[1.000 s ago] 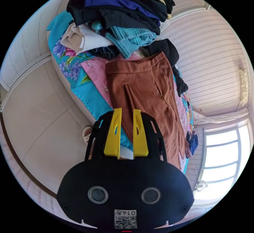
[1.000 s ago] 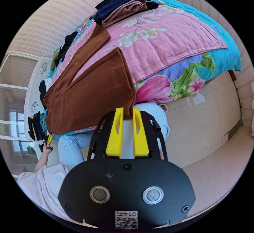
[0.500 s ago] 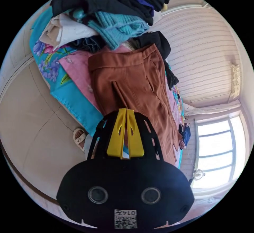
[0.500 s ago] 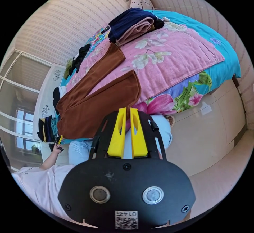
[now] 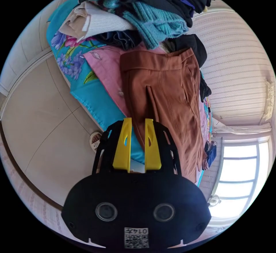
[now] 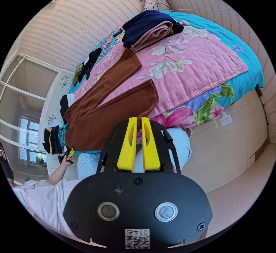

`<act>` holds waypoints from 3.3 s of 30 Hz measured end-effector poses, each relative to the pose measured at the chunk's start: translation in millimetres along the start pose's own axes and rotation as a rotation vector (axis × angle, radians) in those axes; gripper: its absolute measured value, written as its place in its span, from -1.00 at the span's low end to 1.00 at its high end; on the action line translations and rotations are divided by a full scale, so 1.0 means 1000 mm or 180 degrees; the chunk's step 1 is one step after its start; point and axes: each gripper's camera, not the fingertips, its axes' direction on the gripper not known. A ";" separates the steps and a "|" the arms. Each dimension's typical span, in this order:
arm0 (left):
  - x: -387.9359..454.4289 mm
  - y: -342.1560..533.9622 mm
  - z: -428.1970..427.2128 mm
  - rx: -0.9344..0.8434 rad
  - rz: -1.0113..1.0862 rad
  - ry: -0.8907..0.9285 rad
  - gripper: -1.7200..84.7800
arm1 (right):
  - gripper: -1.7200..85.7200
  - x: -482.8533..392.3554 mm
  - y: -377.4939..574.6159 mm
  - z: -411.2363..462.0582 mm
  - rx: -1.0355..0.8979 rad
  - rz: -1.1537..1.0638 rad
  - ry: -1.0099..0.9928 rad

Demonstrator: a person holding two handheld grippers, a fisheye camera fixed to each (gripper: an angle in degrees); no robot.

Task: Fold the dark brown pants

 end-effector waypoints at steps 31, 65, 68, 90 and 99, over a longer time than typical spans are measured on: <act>0.200 -0.070 -0.040 0.0173 0.1166 0.0816 -0.97 | -0.71 -0.136 -0.186 0.024 -0.0570 -0.0893 0.0764; 0.242 -0.084 -0.004 0.0652 0.0862 0.0871 -0.76 | -0.78 -0.116 -0.329 0.040 -0.0171 -0.0107 0.0116; 0.209 -0.066 0.003 0.0650 0.0713 0.0418 -0.75 | -0.77 -0.077 -0.292 0.058 -0.0147 0.0217 -0.0212; 0.219 -0.077 0.133 0.0383 -0.0127 0.0977 -0.95 | -0.92 -0.054 -0.336 0.091 0.0427 0.0414 -0.1055; 0.260 -0.024 0.061 0.0613 0.1018 0.1444 -0.98 | -0.97 -0.012 -0.289 0.002 0.0962 -0.0252 -0.1805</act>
